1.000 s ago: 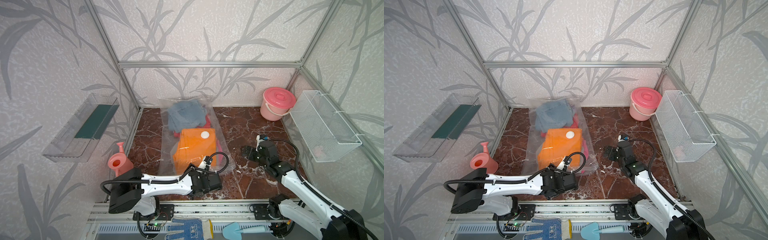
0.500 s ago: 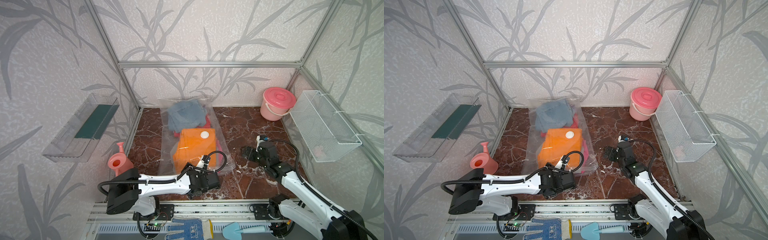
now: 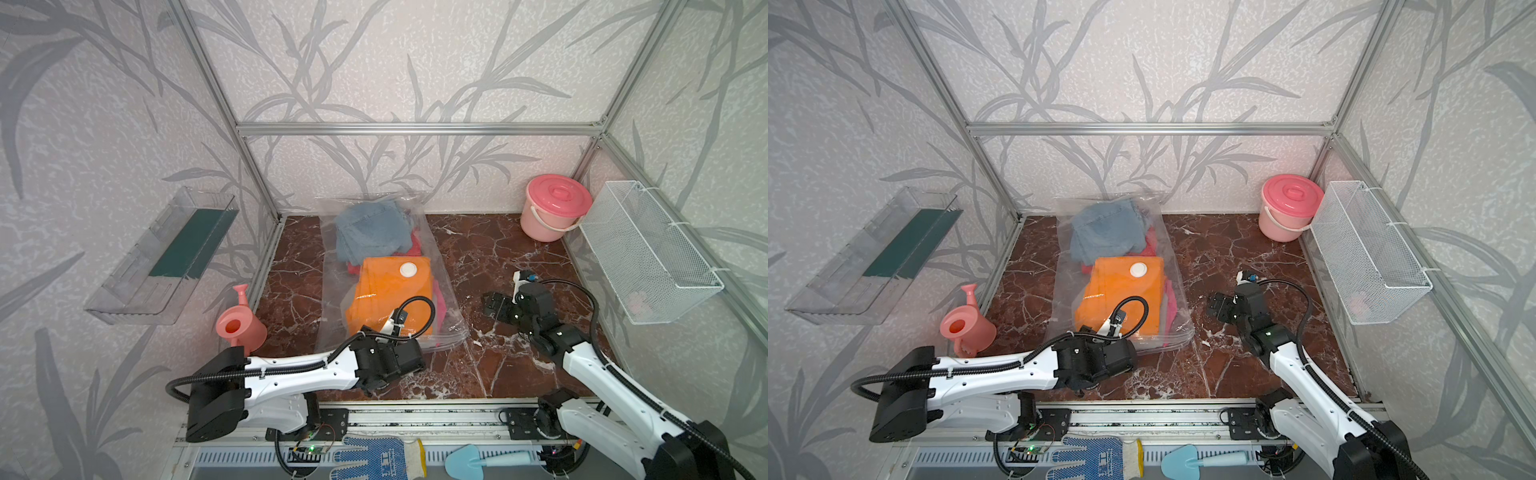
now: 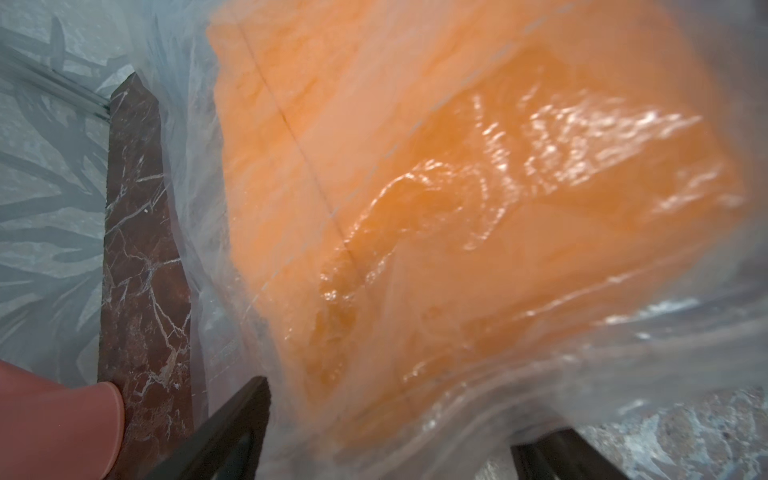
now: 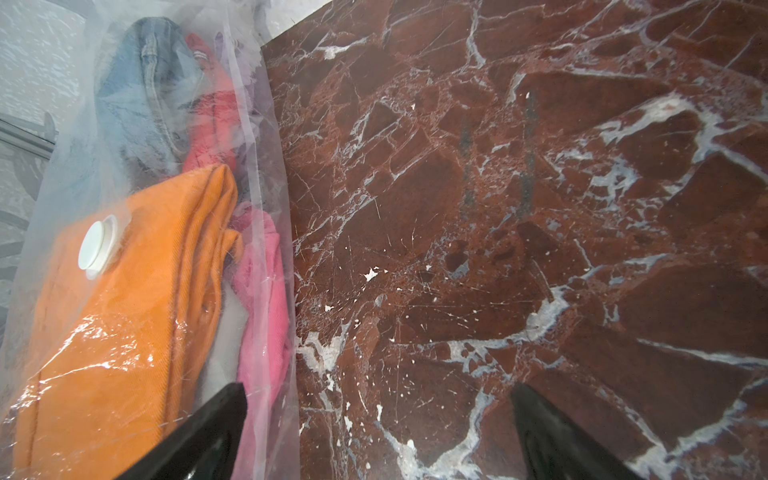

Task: Take the trousers out of the vacuum bag
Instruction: Open the vacuum bag at the center of the board.

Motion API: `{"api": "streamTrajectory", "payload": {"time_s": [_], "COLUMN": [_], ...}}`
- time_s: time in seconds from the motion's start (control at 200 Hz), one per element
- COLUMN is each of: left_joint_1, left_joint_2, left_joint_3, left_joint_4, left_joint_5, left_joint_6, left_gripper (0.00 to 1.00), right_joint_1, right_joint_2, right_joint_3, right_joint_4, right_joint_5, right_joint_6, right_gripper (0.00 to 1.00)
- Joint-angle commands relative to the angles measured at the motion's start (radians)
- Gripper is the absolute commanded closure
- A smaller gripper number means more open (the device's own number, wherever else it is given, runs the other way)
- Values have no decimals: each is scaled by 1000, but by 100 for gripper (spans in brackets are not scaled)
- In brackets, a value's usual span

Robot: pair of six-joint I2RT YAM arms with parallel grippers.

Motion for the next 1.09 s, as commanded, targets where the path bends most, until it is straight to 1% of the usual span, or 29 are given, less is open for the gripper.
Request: {"api": "streamTrajectory", "payload": {"time_s": [0.0, 0.11, 0.2, 0.25, 0.3, 0.35, 0.39, 0.485, 0.585, 0.72, 0.74, 0.785, 0.84, 0.895, 1.0, 1.09], "left_joint_1": [32, 36, 36, 36, 37, 37, 36, 36, 37, 37, 36, 36, 36, 35, 36, 36], "left_joint_2": [-27, -30, -20, -12, -3, 4, 7, 7, 7, 20, 23, 27, 27, 22, 4, -12], "left_joint_3": [-12, 5, 25, 38, 57, 75, 90, 115, 131, 161, 167, 178, 187, 191, 202, 212], "left_joint_4": [-10, 1, 20, 24, 18, 12, 9, 0, 7, 16, 15, 12, 17, 24, 46, 75], "left_joint_5": [0, 2, 16, 16, 14, 10, 3, -24, -52, -71, -71, -73, -77, -81, -75, -46], "left_joint_6": [-28, -11, 8, 16, 27, 37, 42, 44, 61, 102, 107, 116, 122, 133, 169, 204], "left_gripper": [13, 16, 21, 25, 31, 39, 48, 65, 75, 86, 88, 92, 96, 100, 100, 100], "right_joint_1": [-5, -5, -5, -6, -5, -5, -5, -5, -5, -3, 1, 13, 52, 114, 261, 390], "right_joint_2": [-8, -11, -17, -19, -20, -22, -22, -19, -16, -32, -41, -62, -95, -122, -173, -206], "right_joint_3": [-3, -6, -11, -15, -21, -25, -28, -34, -34, -40, -46, -59, -76, -78, -80, -98], "right_joint_4": [17, 18, 15, 16, 18, 18, 22, 30, 33, 20, 21, 24, 25, 4, -41, -12], "right_joint_5": [-3, -6, -13, -16, -19, -22, -25, -34, -50, -113, -123, -136, -137, -104, -16, 36], "right_joint_6": [-9, -6, 0, 5, 10, 13, 20, 29, 29, 37, 72, 98, 135, 162, 223, 290], "right_gripper": [1, 1, 1, 1, 1, 1, 1, 1, 1, 1, 1, 2, 3, 4, 5, 9]}}
